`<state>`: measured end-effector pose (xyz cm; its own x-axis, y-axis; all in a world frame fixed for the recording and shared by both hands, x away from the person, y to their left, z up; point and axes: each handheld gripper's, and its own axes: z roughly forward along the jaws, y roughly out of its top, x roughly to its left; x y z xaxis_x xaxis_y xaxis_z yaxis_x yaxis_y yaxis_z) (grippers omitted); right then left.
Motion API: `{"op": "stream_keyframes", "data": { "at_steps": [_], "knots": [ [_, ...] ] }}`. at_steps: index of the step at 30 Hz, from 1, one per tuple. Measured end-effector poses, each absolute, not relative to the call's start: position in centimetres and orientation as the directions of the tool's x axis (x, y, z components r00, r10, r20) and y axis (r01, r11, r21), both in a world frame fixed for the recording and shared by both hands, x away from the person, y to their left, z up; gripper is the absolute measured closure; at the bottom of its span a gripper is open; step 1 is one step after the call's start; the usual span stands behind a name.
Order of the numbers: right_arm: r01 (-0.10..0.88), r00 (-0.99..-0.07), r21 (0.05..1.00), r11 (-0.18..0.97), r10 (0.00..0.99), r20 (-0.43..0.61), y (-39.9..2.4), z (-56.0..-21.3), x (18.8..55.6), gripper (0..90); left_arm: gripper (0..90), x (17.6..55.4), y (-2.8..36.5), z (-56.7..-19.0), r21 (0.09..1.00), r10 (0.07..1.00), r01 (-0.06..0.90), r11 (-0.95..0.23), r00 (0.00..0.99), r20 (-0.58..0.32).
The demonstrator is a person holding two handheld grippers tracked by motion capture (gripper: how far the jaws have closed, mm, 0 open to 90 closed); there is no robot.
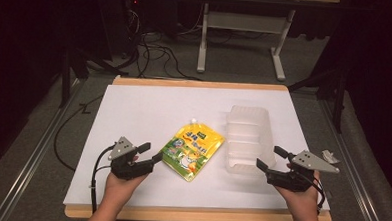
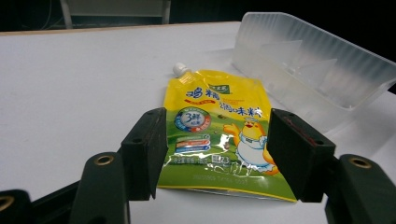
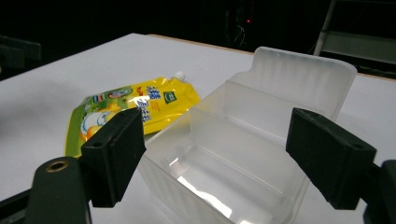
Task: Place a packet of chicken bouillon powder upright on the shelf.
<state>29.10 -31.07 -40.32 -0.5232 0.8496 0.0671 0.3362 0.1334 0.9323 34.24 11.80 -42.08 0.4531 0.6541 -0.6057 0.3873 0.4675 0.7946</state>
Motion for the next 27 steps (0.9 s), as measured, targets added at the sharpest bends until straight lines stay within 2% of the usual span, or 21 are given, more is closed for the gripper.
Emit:
{"op": "stream_keyframes", "data": {
  "at_steps": [3,21,27],
  "knots": [
    [0.338,-0.529,0.929,0.153,0.847,0.053,-31.01,-40.62,29.29,19.9,38.8,34.21,11.86,-42.47,0.823,0.683,0.379,0.423,0.463,-0.564],
    [0.34,-0.541,0.925,0.17,0.84,0.044,-30.88,-40.79,29.45,20.4,41.7,34.56,11.71,-42.83,0.83,0.697,0.394,0.395,0.46,-0.551],
    [0.341,-0.536,0.926,0.162,0.843,0.05,-30.93,-40.68,29.34,20.7,39.2,34.86,11.46,-43.03,0.823,0.693,0.409,0.395,0.455,-0.559]
  ]
}}
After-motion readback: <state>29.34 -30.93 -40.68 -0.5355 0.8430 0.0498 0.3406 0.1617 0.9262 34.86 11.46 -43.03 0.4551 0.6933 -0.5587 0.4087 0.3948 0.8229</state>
